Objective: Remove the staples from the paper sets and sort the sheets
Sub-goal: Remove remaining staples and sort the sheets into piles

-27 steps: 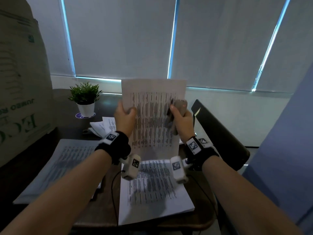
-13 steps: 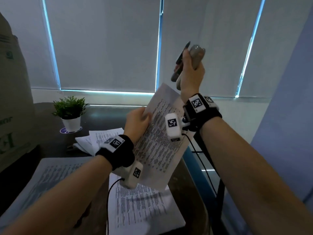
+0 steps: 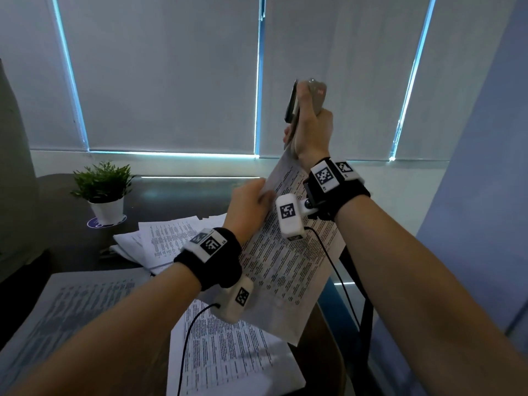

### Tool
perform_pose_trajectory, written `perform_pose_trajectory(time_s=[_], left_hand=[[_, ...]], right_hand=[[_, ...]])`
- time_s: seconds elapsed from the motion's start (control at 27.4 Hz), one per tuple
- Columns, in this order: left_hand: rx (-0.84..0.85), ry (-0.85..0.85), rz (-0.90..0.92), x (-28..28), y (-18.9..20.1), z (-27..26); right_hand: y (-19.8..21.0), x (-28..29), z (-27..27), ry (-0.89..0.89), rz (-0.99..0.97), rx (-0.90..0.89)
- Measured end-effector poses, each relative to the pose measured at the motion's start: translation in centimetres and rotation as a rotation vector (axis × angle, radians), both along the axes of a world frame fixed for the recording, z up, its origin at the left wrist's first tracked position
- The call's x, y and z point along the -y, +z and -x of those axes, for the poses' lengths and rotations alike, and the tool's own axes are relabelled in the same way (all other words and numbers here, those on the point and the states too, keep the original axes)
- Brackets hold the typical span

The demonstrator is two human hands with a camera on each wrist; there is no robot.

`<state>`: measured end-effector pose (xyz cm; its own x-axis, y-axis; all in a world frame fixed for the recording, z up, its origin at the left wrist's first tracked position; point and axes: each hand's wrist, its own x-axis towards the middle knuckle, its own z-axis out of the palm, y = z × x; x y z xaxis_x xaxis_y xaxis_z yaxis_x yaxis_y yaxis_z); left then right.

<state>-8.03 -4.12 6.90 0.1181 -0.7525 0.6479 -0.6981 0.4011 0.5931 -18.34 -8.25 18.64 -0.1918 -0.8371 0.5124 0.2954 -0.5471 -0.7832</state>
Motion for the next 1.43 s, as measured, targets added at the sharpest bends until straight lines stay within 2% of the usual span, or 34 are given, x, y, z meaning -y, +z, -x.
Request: perform_pose_trajectory(time_s=[0.11,0.22,0.29,0.4,0.48,0.55,0.58,0.62,0.66,0.73,0.84,0.91,0.95,1.06,1.17,1.24,1.43], left_hand=[[-0.013,-0.136,-0.075,0.0,-1.9,-0.1],[-0.058,-0.278,-0.390,-1.0,-6.1,-1.1],[-0.202,-0.218,-0.539,-0.5,-9.4,-2.8],[-0.561,-0.146,-0.696,1.5,-12.6,-5.0],[-0.545,0.004,-0.752,3.0,-12.1,-5.8],[-0.432,0.168,-0.726,4.6,-10.8,-6.2],[-0.423,0.163,-0.702,6.2,-10.2,-7.0],[-0.529,0.181,-0.727,7.8,-10.0,-7.5],[-0.608,0.173,-0.659,8.8,-9.4,-7.9],[-0.446,0.245,-0.688,10.0,-8.7,-8.3],[-0.504,0.242,-0.688,8.6,-8.9,-8.8],[-0.305,0.302,-0.743,6.5,-10.2,-10.1],[-0.320,0.334,-0.727,5.7,-11.4,-11.3],[-0.414,0.417,-0.807,1.6,-14.5,-13.8],[-0.212,0.462,-1.013,-1.9,-16.7,-14.1],[-0.166,0.438,-1.077,-2.8,-17.6,-14.0],[-0.199,0.472,-1.019,-2.2,-18.8,-13.2]], right_hand=[[-0.7,1.0,0.6,-0.037,-0.016,-0.036],[-1.3,2.0,1.7,-0.070,0.022,-0.013],[-2.1,3.5,2.6,-0.088,0.051,0.006],[-5.8,6.0,3.1,-0.177,-0.019,0.009],[-9.7,7.1,3.3,-0.151,-0.174,0.118],[-14.4,8.0,3.4,-0.090,-0.354,0.195],[-16.6,8.0,3.2,-0.056,-0.431,0.200],[-18.6,8.1,3.0,-0.025,-0.504,0.185],[-20.2,8.0,2.6,-0.004,-0.577,0.166],[-22.4,7.5,1.5,0.041,-0.688,0.143],[-24.1,6.1,-0.4,0.208,-0.789,0.159],[-25.4,5.2,-1.6,0.337,-0.845,0.216],[-26.2,4.8,-2.2,0.376,-0.881,0.238],[-29.2,3.5,-3.2,0.357,-1.030,0.153],[-30.4,2.2,-3.2,0.301,-1.031,0.166],[-30.4,1.8,-3.2,0.281,-0.996,0.167],[-31.0,1.0,-3.6,0.207,-0.938,-0.010]])
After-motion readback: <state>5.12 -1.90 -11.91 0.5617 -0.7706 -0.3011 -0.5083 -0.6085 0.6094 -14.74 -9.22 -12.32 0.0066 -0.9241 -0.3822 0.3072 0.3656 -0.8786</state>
